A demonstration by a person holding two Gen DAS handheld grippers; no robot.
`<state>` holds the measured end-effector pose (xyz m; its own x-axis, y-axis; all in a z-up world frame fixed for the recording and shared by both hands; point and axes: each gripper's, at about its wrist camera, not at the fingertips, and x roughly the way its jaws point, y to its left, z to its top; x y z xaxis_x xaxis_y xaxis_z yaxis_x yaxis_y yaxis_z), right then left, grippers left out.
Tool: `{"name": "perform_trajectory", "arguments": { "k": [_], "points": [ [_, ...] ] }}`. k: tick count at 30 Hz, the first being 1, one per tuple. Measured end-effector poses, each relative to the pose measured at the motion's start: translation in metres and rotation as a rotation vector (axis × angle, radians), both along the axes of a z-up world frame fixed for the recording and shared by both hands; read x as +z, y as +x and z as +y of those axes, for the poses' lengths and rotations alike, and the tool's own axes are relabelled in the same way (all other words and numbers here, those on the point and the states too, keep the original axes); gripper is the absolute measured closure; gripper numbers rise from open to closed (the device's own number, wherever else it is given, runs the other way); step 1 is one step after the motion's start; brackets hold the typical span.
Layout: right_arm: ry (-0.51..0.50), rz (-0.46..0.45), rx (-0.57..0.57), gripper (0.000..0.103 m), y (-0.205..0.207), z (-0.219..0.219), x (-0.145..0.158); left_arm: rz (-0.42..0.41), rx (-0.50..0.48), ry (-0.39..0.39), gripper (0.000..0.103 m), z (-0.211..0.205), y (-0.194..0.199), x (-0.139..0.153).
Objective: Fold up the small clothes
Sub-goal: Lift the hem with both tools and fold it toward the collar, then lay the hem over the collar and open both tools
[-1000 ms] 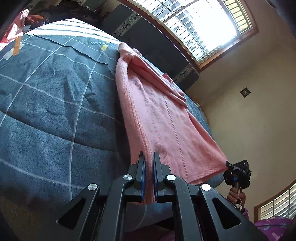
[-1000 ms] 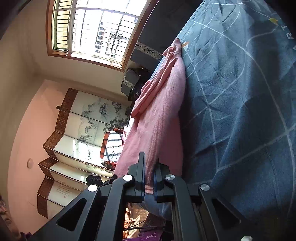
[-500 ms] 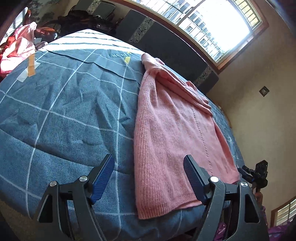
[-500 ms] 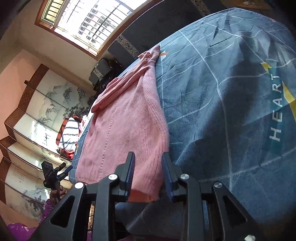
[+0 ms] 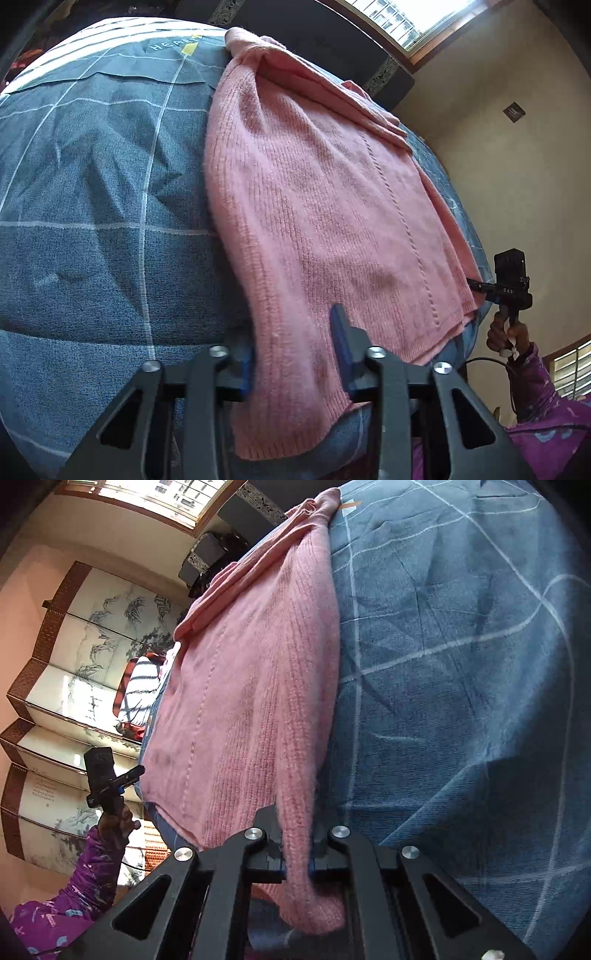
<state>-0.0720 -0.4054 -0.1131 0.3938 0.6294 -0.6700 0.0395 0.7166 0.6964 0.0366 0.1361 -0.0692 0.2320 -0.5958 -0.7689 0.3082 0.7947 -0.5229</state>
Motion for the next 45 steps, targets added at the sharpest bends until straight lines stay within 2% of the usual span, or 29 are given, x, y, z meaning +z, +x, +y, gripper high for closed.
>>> {"name": "perform_trajectory", "arguments": {
  "k": [4, 9, 12, 15, 19, 22, 28, 29, 31, 33, 34, 35, 36, 37, 39, 42, 45],
  "points": [
    [0.203, -0.060, -0.055, 0.095, -0.009, 0.002, 0.009, -0.012, 0.015, -0.067, 0.095, -0.006, -0.006, 0.002],
    [0.390, -0.158, -0.124, 0.095, -0.009, -0.004, 0.035, 0.000, 0.084, -0.256, 0.095, 0.001, 0.000, 0.021],
    [0.421, -0.205, -0.137, 0.095, 0.007, -0.010, 0.057, -0.033, 0.114, -0.360, 0.095, 0.006, 0.013, 0.048],
    [0.397, -0.249, -0.143, 0.095, 0.032, -0.021, 0.081, -0.070, 0.138, -0.419, 0.095, 0.008, 0.037, 0.076],
    [0.364, -0.258, -0.170, 0.095, 0.085, -0.040, 0.104, -0.092, 0.202, -0.467, 0.094, 0.011, 0.088, 0.102],
    [0.360, -0.239, -0.202, 0.095, 0.136, -0.055, 0.110, -0.125, 0.238, -0.435, 0.094, 0.009, 0.139, 0.117],
    [0.316, -0.171, -0.285, 0.094, 0.259, -0.091, 0.107, -0.083, 0.332, -0.396, 0.093, 0.002, 0.265, 0.111],
    [0.310, -0.170, -0.308, 0.094, 0.279, -0.096, 0.104, -0.088, 0.359, -0.394, 0.093, 0.002, 0.285, 0.108],
    [0.274, -0.177, -0.352, 0.094, 0.317, -0.105, 0.098, -0.151, 0.409, -0.431, 0.093, 0.004, 0.318, 0.103],
    [0.239, -0.181, -0.364, 0.091, 0.350, -0.110, 0.083, -0.206, 0.467, -0.398, 0.082, 0.008, 0.346, 0.095],
    [0.215, -0.142, -0.366, 0.089, 0.364, -0.111, 0.071, -0.173, 0.482, -0.362, 0.054, 0.009, 0.363, 0.084],
    [0.196, -0.066, -0.378, 0.083, 0.375, -0.111, 0.055, -0.133, 0.512, -0.308, 0.037, 0.012, 0.375, 0.073],
    [0.190, 0.009, -0.387, 0.064, 0.380, -0.112, 0.041, -0.116, 0.539, -0.292, 0.037, 0.016, 0.381, 0.063],
    [0.217, 0.017, -0.388, 0.054, 0.378, -0.112, 0.030, -0.102, 0.556, -0.298, 0.037, 0.022, 0.381, 0.054],
    [0.272, -0.050, -0.406, 0.054, 0.361, -0.116, 0.018, -0.089, 0.564, -0.277, 0.037, 0.031, 0.376, 0.043],
    [0.358, -0.118, -0.452, 0.054, 0.327, -0.128, 0.006, -0.141, 0.509, -0.238, 0.037, 0.034, 0.360, 0.044],
    [0.325, -0.091, -0.436, 0.051, 0.307, -0.128, -0.003, -0.143, 0.412, -0.200, 0.036, 0.022, 0.346, 0.045]
  ]
}}
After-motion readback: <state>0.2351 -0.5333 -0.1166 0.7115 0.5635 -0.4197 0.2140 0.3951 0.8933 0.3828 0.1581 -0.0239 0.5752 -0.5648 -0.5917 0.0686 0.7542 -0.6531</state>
